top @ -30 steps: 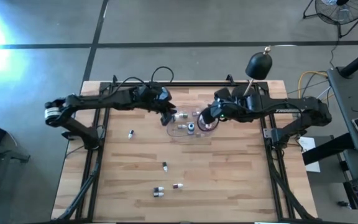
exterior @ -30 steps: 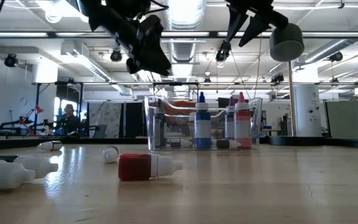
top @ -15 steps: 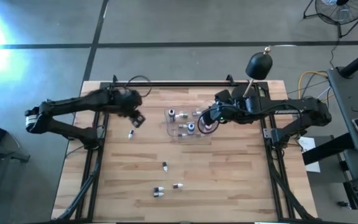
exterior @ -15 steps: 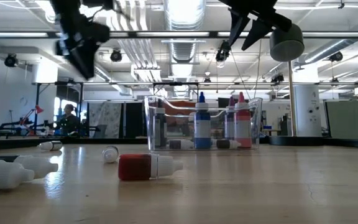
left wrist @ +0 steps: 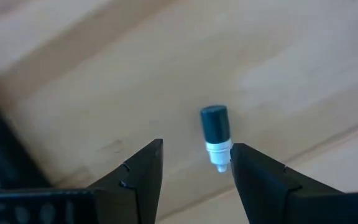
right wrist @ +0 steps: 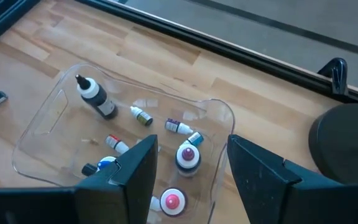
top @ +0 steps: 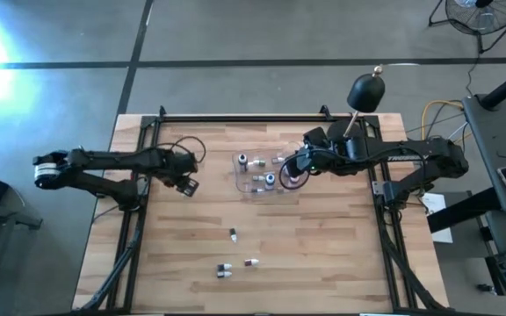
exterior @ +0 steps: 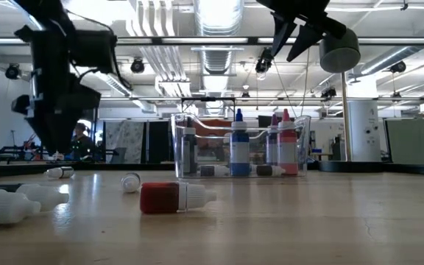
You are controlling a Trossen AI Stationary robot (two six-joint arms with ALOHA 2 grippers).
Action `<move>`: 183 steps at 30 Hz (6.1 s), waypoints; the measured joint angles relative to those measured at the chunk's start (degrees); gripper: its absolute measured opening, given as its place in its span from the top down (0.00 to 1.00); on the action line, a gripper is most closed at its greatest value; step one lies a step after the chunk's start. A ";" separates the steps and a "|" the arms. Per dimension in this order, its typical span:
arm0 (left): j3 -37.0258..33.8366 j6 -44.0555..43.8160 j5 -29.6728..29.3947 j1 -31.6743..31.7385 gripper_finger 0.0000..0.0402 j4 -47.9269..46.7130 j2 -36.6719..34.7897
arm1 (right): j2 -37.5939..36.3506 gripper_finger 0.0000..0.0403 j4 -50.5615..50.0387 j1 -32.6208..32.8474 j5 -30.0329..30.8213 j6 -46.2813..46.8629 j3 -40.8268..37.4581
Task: Pick & Place food coloring
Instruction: Put the top small blue food coloring bottle into the transparent bin, then put the small green food coloring bottle into the transparent bin
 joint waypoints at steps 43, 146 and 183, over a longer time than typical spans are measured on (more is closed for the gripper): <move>-9.34 -2.15 0.04 -0.78 0.81 14.86 3.33 | 0.00 0.54 -0.02 -0.02 -0.02 -0.02 -0.88; 14.09 65.99 3.14 -38.04 0.59 30.89 18.13 | 12.48 0.54 9.90 35.97 -22.83 28.63 -3.21; 30.16 85.78 12.12 -30.68 0.59 17.94 40.43 | 12.61 0.54 3.67 45.75 -11.94 43.02 -3.34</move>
